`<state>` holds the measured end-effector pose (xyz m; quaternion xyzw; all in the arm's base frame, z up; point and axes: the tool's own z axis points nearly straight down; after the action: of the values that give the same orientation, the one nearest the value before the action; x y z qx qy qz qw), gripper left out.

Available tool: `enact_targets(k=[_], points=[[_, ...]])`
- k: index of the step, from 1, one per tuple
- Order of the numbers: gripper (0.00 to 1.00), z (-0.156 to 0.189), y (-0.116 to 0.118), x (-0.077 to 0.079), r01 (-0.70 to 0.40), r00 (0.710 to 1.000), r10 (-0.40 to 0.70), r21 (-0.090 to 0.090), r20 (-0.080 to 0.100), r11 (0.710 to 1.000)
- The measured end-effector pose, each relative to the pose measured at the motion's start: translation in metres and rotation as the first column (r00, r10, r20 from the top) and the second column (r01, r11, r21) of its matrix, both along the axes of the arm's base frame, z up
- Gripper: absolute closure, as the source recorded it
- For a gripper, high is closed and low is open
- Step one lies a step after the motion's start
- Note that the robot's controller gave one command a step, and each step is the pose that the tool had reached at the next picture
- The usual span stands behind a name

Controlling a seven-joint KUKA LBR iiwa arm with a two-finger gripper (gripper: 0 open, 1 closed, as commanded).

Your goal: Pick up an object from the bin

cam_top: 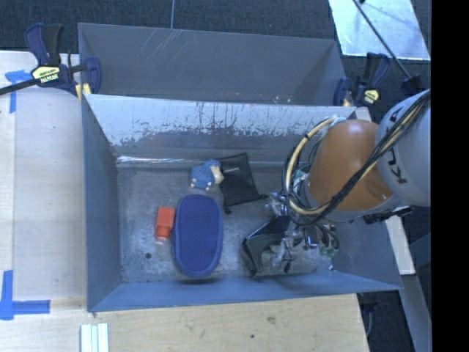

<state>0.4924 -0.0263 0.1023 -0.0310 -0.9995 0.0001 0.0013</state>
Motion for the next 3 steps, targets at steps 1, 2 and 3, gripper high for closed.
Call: enact_targets(k=[1, 2, 3], points=[[0.0, -0.033, -0.011, -0.004, 0.006, 1.0, -0.006, 0.0, 0.007, 1.0], [0.0, -0.031, 0.021, -0.008, -0.326, 0.945, 0.326, -0.001, 0.008, 0.945], [1.0, -0.032, 0.021, -0.008, -0.326, 0.945, 0.326, -0.002, 0.01, 0.945]])
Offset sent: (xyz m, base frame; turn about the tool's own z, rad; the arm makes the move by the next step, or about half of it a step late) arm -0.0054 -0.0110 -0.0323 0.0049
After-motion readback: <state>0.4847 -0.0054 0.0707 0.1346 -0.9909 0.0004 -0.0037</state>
